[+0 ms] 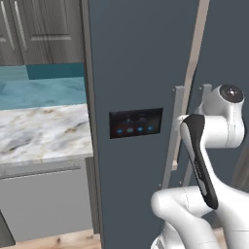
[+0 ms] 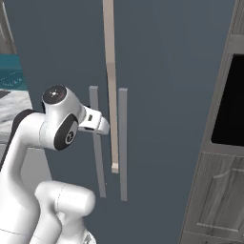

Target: Take the lemon wedge from the fridge and place it on the plate with fish on the dining counter.

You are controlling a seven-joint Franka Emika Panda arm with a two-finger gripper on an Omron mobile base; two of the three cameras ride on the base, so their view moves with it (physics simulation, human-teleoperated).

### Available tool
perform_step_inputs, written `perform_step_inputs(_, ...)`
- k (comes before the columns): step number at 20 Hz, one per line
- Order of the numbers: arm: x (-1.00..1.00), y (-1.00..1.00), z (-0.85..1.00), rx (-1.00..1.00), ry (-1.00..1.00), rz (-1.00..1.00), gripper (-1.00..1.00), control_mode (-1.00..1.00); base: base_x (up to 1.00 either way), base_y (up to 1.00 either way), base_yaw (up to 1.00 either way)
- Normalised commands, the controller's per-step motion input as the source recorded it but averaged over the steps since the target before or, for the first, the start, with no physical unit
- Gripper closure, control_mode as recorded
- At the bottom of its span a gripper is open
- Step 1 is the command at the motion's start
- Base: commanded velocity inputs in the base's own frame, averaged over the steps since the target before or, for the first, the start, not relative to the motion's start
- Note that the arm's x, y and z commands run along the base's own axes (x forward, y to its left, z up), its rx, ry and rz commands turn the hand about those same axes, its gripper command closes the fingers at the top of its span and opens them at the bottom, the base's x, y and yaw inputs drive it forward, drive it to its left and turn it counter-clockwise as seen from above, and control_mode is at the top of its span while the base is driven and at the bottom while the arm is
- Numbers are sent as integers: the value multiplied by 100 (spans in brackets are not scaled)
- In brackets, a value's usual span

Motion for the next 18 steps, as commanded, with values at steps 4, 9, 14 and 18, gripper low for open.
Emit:
perform_step_inputs(4,-13,-1,0,0,-1,0,-100,-100,0,0,0)
perform_step_inputs(9,0,0,0,0,0,0,-100,100,-74,-10,0)
perform_step_inputs(14,0,0,0,0,0,0,-100,100,-66,-21,0)
perform_step_inputs(18,0,0,0,0,0,0,-100,100,-50,-25,0)
